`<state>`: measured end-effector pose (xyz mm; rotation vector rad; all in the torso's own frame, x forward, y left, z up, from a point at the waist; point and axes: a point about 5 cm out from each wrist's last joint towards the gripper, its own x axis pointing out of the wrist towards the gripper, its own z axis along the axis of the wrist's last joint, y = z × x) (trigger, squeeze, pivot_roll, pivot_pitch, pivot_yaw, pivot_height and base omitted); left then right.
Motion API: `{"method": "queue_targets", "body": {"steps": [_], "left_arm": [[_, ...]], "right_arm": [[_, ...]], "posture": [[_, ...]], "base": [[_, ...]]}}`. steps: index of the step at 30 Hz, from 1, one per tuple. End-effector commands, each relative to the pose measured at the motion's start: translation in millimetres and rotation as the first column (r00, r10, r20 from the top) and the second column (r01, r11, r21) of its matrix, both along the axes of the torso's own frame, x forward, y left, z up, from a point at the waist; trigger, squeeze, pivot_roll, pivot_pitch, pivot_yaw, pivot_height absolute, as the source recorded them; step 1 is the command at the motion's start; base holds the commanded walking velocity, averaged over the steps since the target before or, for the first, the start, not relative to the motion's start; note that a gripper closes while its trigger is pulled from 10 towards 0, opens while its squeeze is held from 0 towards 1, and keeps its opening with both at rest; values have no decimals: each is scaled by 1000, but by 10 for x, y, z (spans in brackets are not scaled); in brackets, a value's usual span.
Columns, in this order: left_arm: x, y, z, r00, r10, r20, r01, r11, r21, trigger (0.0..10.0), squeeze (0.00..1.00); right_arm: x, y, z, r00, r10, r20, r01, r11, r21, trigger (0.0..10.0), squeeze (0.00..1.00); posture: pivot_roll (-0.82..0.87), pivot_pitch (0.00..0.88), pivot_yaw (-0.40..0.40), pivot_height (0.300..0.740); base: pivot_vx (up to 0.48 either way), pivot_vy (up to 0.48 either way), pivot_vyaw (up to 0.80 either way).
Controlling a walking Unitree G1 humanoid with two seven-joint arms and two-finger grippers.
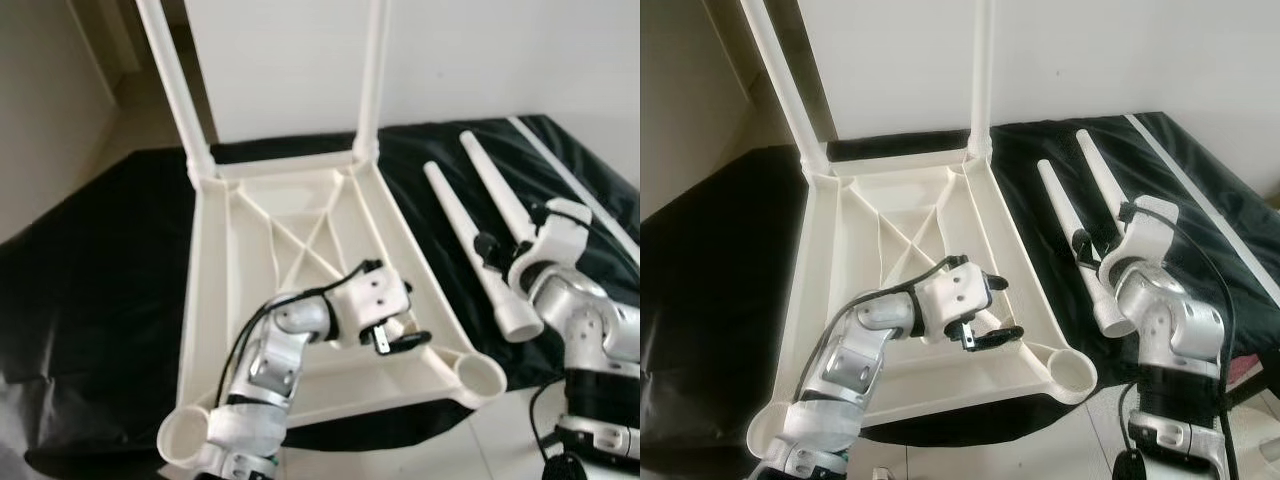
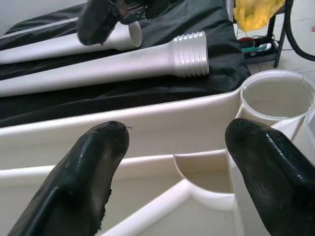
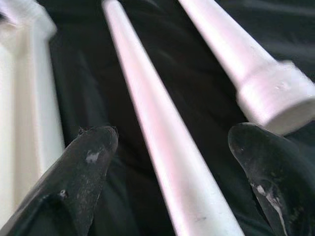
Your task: Building children table
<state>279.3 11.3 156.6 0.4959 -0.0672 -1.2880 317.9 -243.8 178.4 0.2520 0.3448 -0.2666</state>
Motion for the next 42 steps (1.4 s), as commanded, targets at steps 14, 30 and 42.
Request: {"method": "queue_targets", "body": {"steps": [14, 30, 42], "left_arm": [[94, 70, 31, 970, 235, 58, -231, 971, -62, 10000, 0], [6, 91, 4, 970, 241, 25, -239, 970, -47, 10000, 0], [-21, 111, -3, 964, 265, 10, -264, 963, -46, 10000, 0]], "right_arm": [[182, -57, -208, 968, -13, -251, 13, 1000, 0, 10000, 0], [353, -192, -249, 921, 116, -372, -173, 977, -125, 10000, 0], [307, -226, -417, 864, 172, -473, -226, 972, -59, 10000, 0]], "posture": [[-12, 12, 4, 740], [-4, 70, 12, 740], [8, 80, -3, 740]], "base": [[0, 0, 0], [0, 0, 0], [0, 0, 0]]}}
